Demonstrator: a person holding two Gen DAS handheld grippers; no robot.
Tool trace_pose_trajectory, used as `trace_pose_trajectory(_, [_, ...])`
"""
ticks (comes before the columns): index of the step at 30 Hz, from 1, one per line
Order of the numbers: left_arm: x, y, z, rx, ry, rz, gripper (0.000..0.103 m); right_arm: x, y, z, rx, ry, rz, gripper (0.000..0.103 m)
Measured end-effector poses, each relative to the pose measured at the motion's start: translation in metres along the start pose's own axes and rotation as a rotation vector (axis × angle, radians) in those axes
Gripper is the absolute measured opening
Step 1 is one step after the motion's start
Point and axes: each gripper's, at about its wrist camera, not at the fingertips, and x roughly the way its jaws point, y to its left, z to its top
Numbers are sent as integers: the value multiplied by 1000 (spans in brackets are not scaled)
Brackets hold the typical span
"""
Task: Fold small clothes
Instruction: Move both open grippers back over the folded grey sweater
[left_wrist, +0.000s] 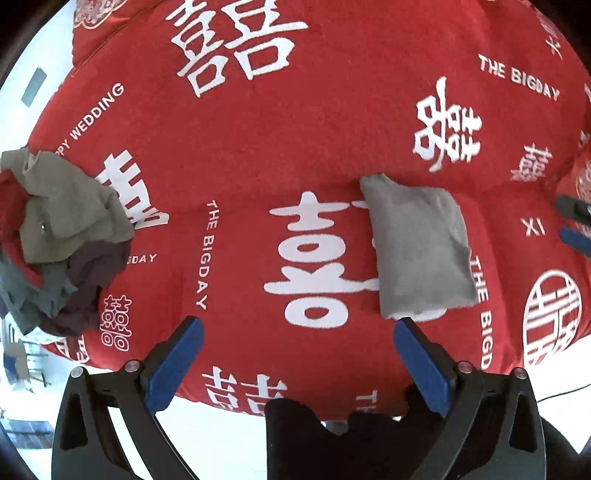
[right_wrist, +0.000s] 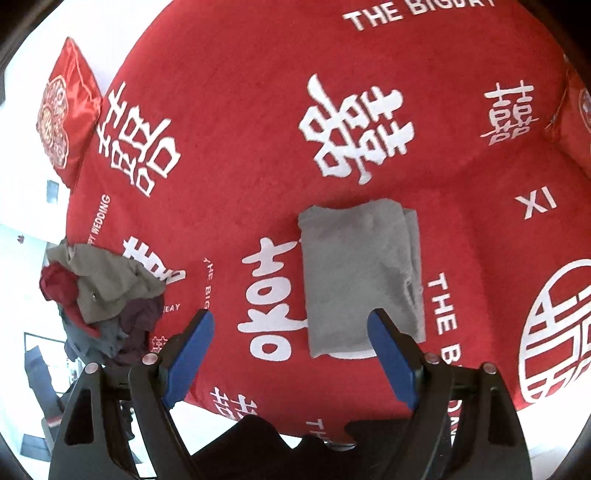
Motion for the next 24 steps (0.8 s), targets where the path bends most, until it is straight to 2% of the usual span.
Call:
trace_pose_trajectory(7, [-10, -32, 36, -15, -40, 6, 103, -26, -51, 29, 49, -27, 11, 87])
trace_pose_trajectory(13, [-13, -57, 49, -41, -37, 17, 103, -32, -90, 51, 94, -47, 109, 88])
trace_pose_trajectory(16, [-13, -66, 47, -27, -24, 29, 103, -26, -102, 59, 126, -44, 194, 103])
trace_pose_trajectory(17, [-13, -69, 47, -16, -20, 39, 103, -25, -103, 61, 132, -46, 212, 103])
trace_pose_trajectory(22, [-11, -66, 47, -5, -13, 51, 103, -12, -101, 65, 128, -14, 208, 103])
trace_pose_trajectory(24, [-5, -61, 48, -6, -5, 43, 103, -5, -100, 64, 125, 8, 179, 103])
